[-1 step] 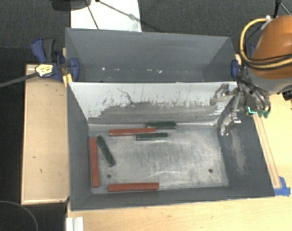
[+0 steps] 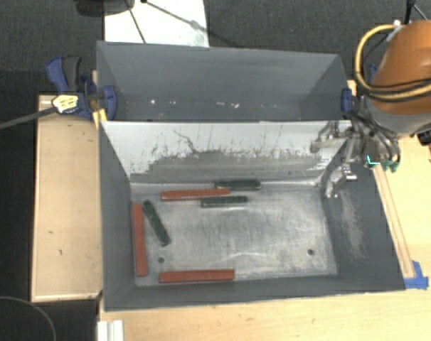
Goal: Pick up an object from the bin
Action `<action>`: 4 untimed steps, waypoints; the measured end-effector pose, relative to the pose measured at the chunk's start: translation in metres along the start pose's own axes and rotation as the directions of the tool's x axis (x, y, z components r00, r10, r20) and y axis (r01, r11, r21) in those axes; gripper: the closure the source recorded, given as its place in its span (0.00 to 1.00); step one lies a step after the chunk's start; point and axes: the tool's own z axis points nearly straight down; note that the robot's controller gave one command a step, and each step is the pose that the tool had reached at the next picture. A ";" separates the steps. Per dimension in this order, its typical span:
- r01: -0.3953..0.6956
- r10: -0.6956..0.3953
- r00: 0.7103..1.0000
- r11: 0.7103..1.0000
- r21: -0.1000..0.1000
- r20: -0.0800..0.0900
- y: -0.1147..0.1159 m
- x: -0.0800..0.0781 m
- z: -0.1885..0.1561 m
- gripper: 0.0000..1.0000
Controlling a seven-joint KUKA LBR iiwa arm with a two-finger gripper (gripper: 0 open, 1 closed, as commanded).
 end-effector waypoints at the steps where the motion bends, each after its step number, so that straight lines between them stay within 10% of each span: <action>1: 0.004 -0.004 1.000 1.000 0.000 0.001 0.054 0.012 0.025 0.00; 2: 0.184 -0.184 0.983 0.983 -0.003 -0.001 0.080 0.046 0.044 0.00; 3: 0.165 -0.165 0.986 0.986 -0.001 -0.001 0.092 0.043 0.068 0.00; 4: -0.087 0.087 0.996 0.996 0.000 -0.001 0.137 0.046 0.102 0.00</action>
Offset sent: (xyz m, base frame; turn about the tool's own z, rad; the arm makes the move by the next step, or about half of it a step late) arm -0.0627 0.0732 -0.0530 -0.2417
